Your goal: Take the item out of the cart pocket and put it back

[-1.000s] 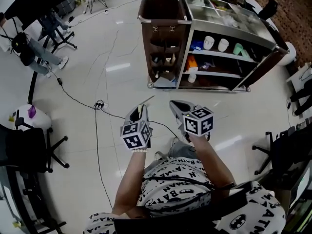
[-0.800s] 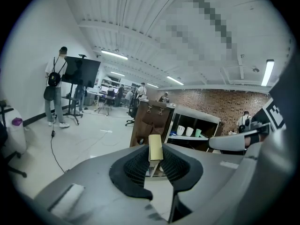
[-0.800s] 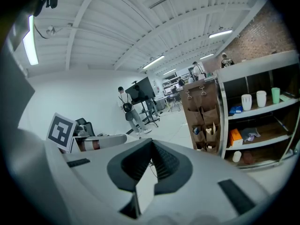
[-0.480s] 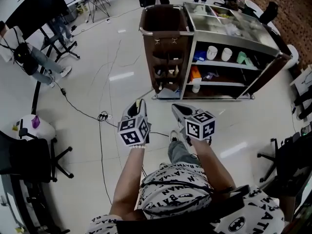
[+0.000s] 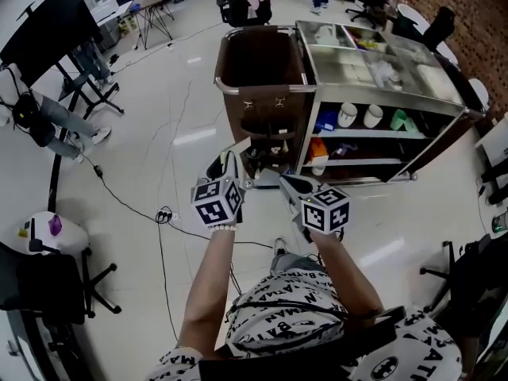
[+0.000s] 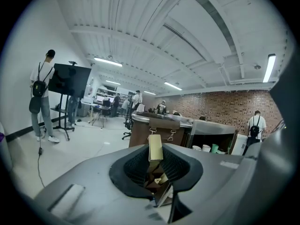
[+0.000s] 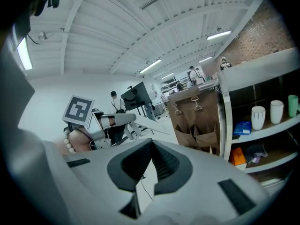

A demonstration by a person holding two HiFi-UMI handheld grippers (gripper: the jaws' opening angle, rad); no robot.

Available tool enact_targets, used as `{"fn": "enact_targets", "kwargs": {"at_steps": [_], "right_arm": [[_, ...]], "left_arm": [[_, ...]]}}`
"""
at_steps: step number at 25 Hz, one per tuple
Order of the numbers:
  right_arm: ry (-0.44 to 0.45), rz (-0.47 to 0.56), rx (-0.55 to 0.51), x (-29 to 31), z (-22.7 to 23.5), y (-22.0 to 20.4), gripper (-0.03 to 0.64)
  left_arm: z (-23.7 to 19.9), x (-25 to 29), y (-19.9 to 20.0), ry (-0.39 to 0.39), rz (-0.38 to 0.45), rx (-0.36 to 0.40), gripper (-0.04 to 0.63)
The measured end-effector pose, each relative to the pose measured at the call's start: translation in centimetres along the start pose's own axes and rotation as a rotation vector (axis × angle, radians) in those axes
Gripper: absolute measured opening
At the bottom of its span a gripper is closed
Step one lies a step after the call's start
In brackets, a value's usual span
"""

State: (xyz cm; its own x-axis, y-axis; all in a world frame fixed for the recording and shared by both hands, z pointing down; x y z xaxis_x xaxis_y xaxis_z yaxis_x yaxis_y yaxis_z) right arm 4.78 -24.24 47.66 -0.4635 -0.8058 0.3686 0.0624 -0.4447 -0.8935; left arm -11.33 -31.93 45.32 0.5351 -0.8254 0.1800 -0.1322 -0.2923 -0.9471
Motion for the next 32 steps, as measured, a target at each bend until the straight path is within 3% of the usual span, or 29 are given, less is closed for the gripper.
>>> {"fn": "enact_targets", "kwargs": {"at_steps": [9, 20, 28, 32], "right_arm": [[-0.016, -0.005, 0.014, 4.5, 7.3, 3.4, 0.000], [-0.003, -0.033, 0.039, 8.2, 12.4, 4.1, 0.000], [-0.022, -0.036, 0.061, 9.0, 14.5, 3.5, 0.000], [-0.039, -0.034, 0.070, 9.0, 15.3, 2.7, 0.000]], "left_arm": [[-1.6, 10.0, 1.0, 0.014, -0.043, 0.024, 0.066], [-3.8, 17.1, -5.8, 0.062, -0.248, 0.051, 0.066], [-5.1, 20.4, -9.8, 0.071, -0.352, 0.086, 0.067], [-5.5, 21.5, -10.7, 0.065, -0.361, 0.102, 0.069]]}}
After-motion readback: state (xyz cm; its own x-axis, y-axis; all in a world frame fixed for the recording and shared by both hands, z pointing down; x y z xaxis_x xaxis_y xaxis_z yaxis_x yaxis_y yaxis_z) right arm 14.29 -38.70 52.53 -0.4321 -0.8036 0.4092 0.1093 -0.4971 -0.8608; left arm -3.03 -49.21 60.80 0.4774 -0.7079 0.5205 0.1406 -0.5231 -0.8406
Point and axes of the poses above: the fingertips, and each gripper's own axes: x forward along the fingers, z to its right, y out of its top, the point moved 3 cm from there along -x, backward along the fingers, and after that the axes turned 11 degrees about -y, right-handed, at the moved point
